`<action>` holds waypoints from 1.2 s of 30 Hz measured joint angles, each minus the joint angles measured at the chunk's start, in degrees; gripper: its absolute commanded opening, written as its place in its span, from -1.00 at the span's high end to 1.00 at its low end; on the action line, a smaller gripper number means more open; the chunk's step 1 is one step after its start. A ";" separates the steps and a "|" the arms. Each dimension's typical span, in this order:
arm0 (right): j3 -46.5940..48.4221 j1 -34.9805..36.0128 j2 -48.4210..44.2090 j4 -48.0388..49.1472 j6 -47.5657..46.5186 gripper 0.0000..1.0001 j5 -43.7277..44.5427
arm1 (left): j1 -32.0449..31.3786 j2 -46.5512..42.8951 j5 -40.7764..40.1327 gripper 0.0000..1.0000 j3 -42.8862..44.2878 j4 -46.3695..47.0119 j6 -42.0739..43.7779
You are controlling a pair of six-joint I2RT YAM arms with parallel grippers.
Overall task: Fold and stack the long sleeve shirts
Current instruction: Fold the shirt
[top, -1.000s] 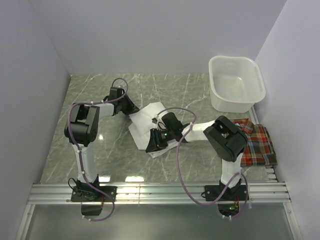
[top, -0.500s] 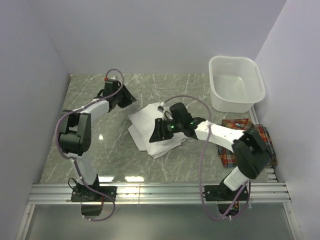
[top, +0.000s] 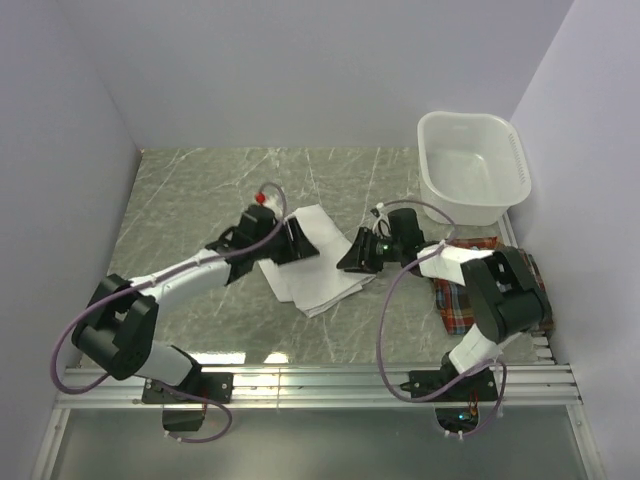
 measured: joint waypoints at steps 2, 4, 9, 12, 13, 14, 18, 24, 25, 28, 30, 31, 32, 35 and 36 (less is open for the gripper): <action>-2.34 -0.83 2.80 3.02 1.46 0.12 -0.96 | -3.61 0.52 2.08 0.03 -4.33 -0.13 -0.83; -4.07 -1.53 5.60 5.79 2.82 0.13 -1.75 | -5.73 1.33 4.17 0.16 -8.17 -0.24 -1.51; -6.40 -4.52 10.84 13.60 7.21 0.14 -5.84 | -7.72 5.33 8.90 0.28 -12.72 0.17 -2.99; -6.91 -5.09 10.99 15.17 8.09 0.14 -6.10 | -8.02 8.24 11.67 0.30 -13.81 0.98 -3.67; -6.91 -5.09 10.86 15.10 8.02 0.14 -5.95 | -8.00 8.83 12.63 0.30 -13.84 1.36 -3.76; -6.91 -5.09 10.49 14.73 7.91 0.14 -5.73 | -8.00 9.05 13.38 0.30 -13.84 1.68 -3.74; -6.91 -5.11 5.55 10.99 7.28 0.14 -3.06 | -8.20 9.01 15.04 0.20 -13.84 1.16 -3.52; -3.91 -4.20 -1.55 11.67 9.42 0.13 -0.87 | -8.55 3.76 14.49 0.11 -12.81 -2.78 -1.57; -2.91 -3.82 -1.46 12.44 9.99 0.13 -0.61 | -8.61 3.10 14.47 0.11 -12.33 -2.99 -1.09; 0.85 -2.19 0.63 16.17 12.61 0.11 0.39 | -8.70 2.49 14.40 0.12 -10.84 -2.89 -0.15; 2.73 -1.25 3.28 19.78 14.56 0.12 1.11 | -8.70 2.58 14.36 0.16 -10.71 -2.82 0.44; 3.61 -0.90 5.29 22.18 15.69 0.12 1.55 | -8.70 2.62 14.34 0.17 -10.71 -2.84 0.48; 4.22 -0.63 7.17 24.06 16.50 0.12 1.86 | -8.70 3.21 14.34 0.19 -10.71 -2.64 0.52; 5.79 -0.09 14.53 29.38 19.34 0.12 3.32 | -8.70 5.66 14.43 0.21 -10.99 -2.27 0.46; 5.81 -0.11 16.87 30.77 20.20 0.12 3.85 | -8.70 6.43 14.45 0.22 -11.39 -2.01 0.39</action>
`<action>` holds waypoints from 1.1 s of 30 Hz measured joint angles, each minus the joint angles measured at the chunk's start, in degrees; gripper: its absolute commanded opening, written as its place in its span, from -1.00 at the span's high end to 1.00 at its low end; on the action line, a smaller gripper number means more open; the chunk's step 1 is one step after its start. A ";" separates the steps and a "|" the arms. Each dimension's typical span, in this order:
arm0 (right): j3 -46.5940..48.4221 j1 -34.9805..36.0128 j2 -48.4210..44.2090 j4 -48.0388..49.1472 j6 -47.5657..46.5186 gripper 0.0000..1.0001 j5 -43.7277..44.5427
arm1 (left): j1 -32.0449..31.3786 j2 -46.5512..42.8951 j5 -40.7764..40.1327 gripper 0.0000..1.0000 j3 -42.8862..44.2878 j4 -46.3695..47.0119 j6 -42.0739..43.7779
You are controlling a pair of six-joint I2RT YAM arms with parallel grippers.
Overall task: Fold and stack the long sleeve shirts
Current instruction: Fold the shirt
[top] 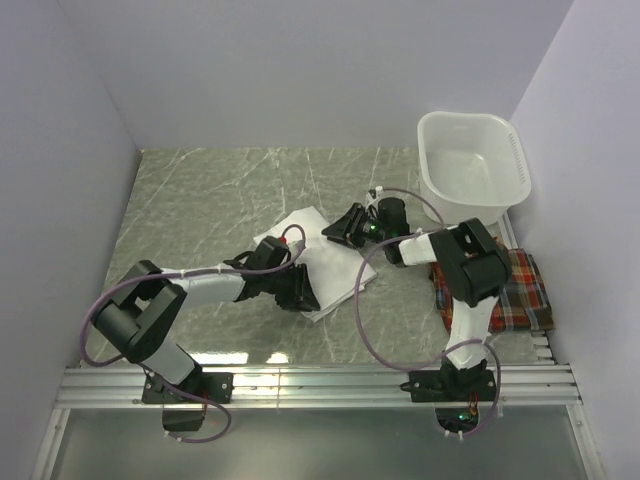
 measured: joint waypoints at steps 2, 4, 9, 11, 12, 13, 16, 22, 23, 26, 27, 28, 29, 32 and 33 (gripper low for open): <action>0.00 0.00 4.00 1.68 1.20 0.12 1.03 | 0.00 1.18 0.26 0.22 -0.94 0.24 -0.17; -0.13 0.00 7.21 2.51 2.45 0.12 2.03 | 0.00 1.57 0.35 0.23 -1.95 0.24 -0.46; -0.24 0.00 7.61 4.66 3.39 0.11 3.13 | 0.00 1.07 0.44 0.24 -2.45 0.24 -0.87; -0.24 0.00 6.82 3.82 3.04 0.10 3.39 | 0.00 0.15 0.42 0.22 -2.43 -0.98 -0.87; -0.20 0.00 6.03 3.02 2.86 0.10 3.52 | 0.00 -0.79 0.39 0.22 -2.40 -1.97 -0.85; 0.00 0.00 5.14 2.27 2.64 0.10 3.50 | -0.02 -1.88 0.26 0.22 -2.16 -3.17 -0.85; 2.95 0.00 3.43 0.15 2.12 0.10 3.15 | 0.07 -5.68 -1.29 0.27 -0.35 -5.99 -0.85; 15.65 0.33 4.52 -1.31 2.05 0.09 1.66 | 5.38 -9.62 -5.99 0.28 3.04 -3.43 -1.16; 17.84 0.39 5.40 -1.09 2.27 0.10 1.33 | 7.72 -9.46 -6.75 0.28 3.10 -2.40 -1.40; 23.30 0.72 9.31 -0.74 3.19 0.09 0.68 | 13.79 -7.41 -9.09 0.30 3.52 0.46 -2.34; 25.18 0.92 11.08 -0.76 3.45 0.09 0.48 | 15.39 -6.25 -9.73 0.30 3.87 1.27 -2.64; 26.80 1.16 13.03 -0.94 3.63 0.08 0.33 | 17.03 -4.57 -10.56 0.30 4.37 2.56 -2.97; 28.17 1.40 14.58 -1.14 3.91 0.08 0.26 | 18.10 -3.15 -10.82 0.31 4.85 3.28 -3.19; 31.82 2.34 20.15 -2.19 4.90 0.08 0.20 | 20.52 1.51 -11.74 0.32 6.32 5.64 -4.44; 32.28 2.64 21.68 -2.34 5.44 0.08 0.33 | 21.14 2.93 -11.85 0.32 6.45 6.51 -4.83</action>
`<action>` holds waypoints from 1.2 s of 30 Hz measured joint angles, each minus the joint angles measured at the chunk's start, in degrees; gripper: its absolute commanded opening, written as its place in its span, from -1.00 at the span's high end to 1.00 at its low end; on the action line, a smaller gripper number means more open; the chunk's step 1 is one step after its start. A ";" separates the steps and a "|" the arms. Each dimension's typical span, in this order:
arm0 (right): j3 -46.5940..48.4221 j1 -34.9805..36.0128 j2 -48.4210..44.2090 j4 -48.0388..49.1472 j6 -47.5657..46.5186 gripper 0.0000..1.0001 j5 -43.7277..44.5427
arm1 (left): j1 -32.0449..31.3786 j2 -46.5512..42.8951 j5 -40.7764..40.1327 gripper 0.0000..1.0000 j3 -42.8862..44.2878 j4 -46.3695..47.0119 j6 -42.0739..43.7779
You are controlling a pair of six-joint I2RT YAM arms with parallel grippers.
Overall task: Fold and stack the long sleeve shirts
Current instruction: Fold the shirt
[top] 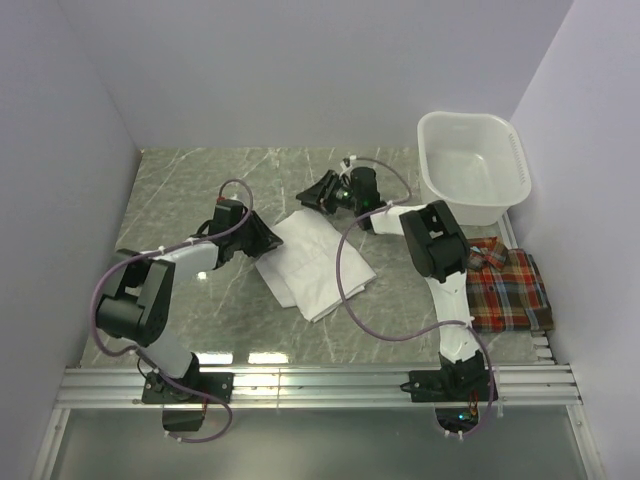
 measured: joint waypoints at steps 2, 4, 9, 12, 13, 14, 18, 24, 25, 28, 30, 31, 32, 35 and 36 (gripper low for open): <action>0.04 0.31 2.10 -0.61 0.92 0.08 0.39 | 0.98 2.64 -0.31 0.33 -0.02 0.98 -1.03; -0.61 0.59 3.48 -1.07 2.08 0.08 1.42 | 1.77 4.50 -0.24 0.34 -0.68 2.36 -2.16; -3.30 0.61 3.67 -1.25 3.82 0.08 3.93 | 2.93 6.43 0.70 0.35 -3.37 6.29 -4.59; -3.39 0.61 3.63 -1.64 3.45 0.08 4.63 | 2.93 6.40 0.68 0.34 -3.63 7.04 -4.63; -3.39 0.61 3.50 -1.99 3.26 0.08 4.74 | 2.93 6.38 0.68 0.34 -3.72 7.17 -4.63; -3.39 0.61 3.37 -2.23 3.15 0.08 4.83 | 2.93 6.38 0.74 0.34 -3.76 7.26 -4.63; -3.45 0.66 1.33 -3.76 2.43 0.08 4.94 | 2.93 6.32 0.83 0.34 -4.13 7.80 -4.63; -3.17 2.27 -3.93 -3.21 2.32 0.08 4.48 | 2.95 6.32 1.16 0.34 -4.37 8.35 -4.61; -2.91 2.95 -4.35 -2.40 2.67 0.08 4.26 | 2.95 6.32 1.14 0.34 -4.37 8.35 -4.63; -1.73 5.42 -4.31 -1.14 3.56 0.08 3.98 | 2.99 6.32 1.16 0.34 -4.39 8.37 -4.63; -0.76 6.62 -3.32 -0.83 4.11 0.08 3.89 | 2.99 6.32 1.18 0.34 -4.48 8.50 -4.63; -0.04 7.26 -2.40 -0.59 4.55 0.08 3.67 | 2.99 6.32 1.18 0.34 -4.57 8.59 -4.63; 0.59 7.74 -1.33 -0.42 4.98 0.08 3.54 | 2.99 6.29 1.18 0.34 -4.66 8.74 -4.63; 1.75 8.09 2.43 -0.04 5.70 0.08 3.65 | 3.02 6.29 1.16 0.35 -4.92 9.20 -4.63; 1.75 7.96 3.63 -0.15 6.03 0.08 3.85 | 3.04 6.29 1.18 0.35 -5.07 9.44 -4.66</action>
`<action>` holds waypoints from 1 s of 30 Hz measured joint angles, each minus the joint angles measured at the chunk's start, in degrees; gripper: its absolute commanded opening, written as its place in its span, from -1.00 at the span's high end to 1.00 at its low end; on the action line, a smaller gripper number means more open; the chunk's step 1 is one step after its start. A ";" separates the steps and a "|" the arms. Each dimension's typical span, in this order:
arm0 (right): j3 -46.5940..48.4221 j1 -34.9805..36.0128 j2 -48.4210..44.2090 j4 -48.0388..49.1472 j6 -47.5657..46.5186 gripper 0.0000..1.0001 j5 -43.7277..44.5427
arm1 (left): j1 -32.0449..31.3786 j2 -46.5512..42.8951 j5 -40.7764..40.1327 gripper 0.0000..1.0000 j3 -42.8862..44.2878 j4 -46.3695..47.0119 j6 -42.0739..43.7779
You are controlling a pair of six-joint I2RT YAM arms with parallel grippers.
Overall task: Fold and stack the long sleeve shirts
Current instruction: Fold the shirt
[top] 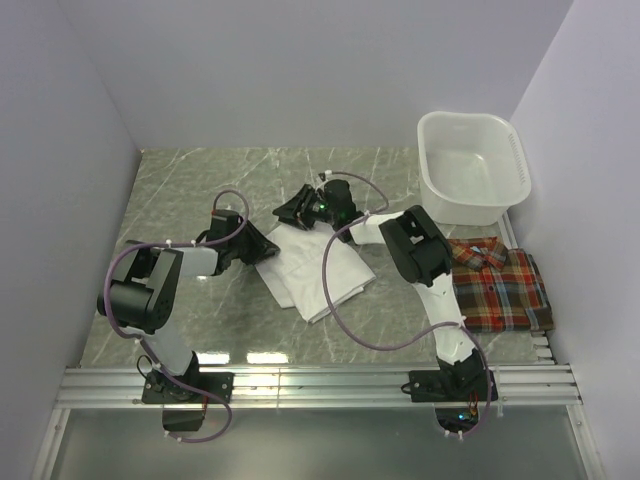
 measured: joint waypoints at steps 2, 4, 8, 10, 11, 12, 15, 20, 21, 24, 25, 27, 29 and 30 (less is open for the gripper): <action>0.00 -0.42 1.95 -0.31 0.46 0.07 0.48 | 0.00 0.00 0.00 0.35 -0.26 0.46 -0.11; -0.37 -1.05 3.28 -0.79 1.03 0.08 0.98 | 0.04 0.00 0.00 0.35 -0.44 0.74 -0.37; -0.81 -2.64 3.50 -0.63 1.95 0.08 1.51 | 0.11 0.00 0.02 0.35 -0.83 1.40 -0.57; -1.20 -3.76 3.43 -0.31 1.88 0.08 1.70 | 0.13 0.00 0.04 0.35 -0.92 1.62 -0.63; -1.64 -4.42 3.32 -0.26 1.81 0.08 1.70 | 0.13 0.00 0.04 0.34 -0.92 1.64 -0.63; -2.05 -5.14 3.17 -0.39 1.70 0.08 1.66 | 0.13 0.00 0.07 0.34 -0.92 1.64 -0.63; -3.78 -7.02 1.42 -1.25 0.85 0.08 1.38 | 0.13 0.00 0.13 0.31 -0.92 1.66 -0.63; -8.09 -9.44 -6.86 -9.31 -6.23 0.06 1.92 | 0.13 0.00 0.28 0.21 -0.48 1.09 -0.61; -9.11 -9.84 -9.79 -12.46 -8.74 0.06 2.27 | 0.13 -0.15 0.28 0.19 -0.42 1.01 -0.63; -12.41 -10.14 -18.73 -18.71 -14.67 0.04 3.04 | 0.11 -1.77 -0.33 0.05 -0.39 -1.05 -0.15; -13.77 -10.25 -22.03 -20.55 -16.50 0.04 3.21 | 0.11 -2.73 -0.76 0.00 -0.35 -2.51 0.17; -15.52 -10.40 -27.41 -24.35 -19.89 0.03 3.93 | 0.11 -5.35 -2.16 -0.25 -0.07 -5.95 1.05; -16.90 -10.60 -31.98 -28.70 -23.58 -0.01 5.73 | -0.07 -8.50 -3.80 -0.49 0.48 -9.62 1.77; -17.38 -10.73 -33.73 -31.19 -25.42 -0.02 6.86 | -0.20 -10.45 -5.01 -0.55 0.87 -11.41 2.03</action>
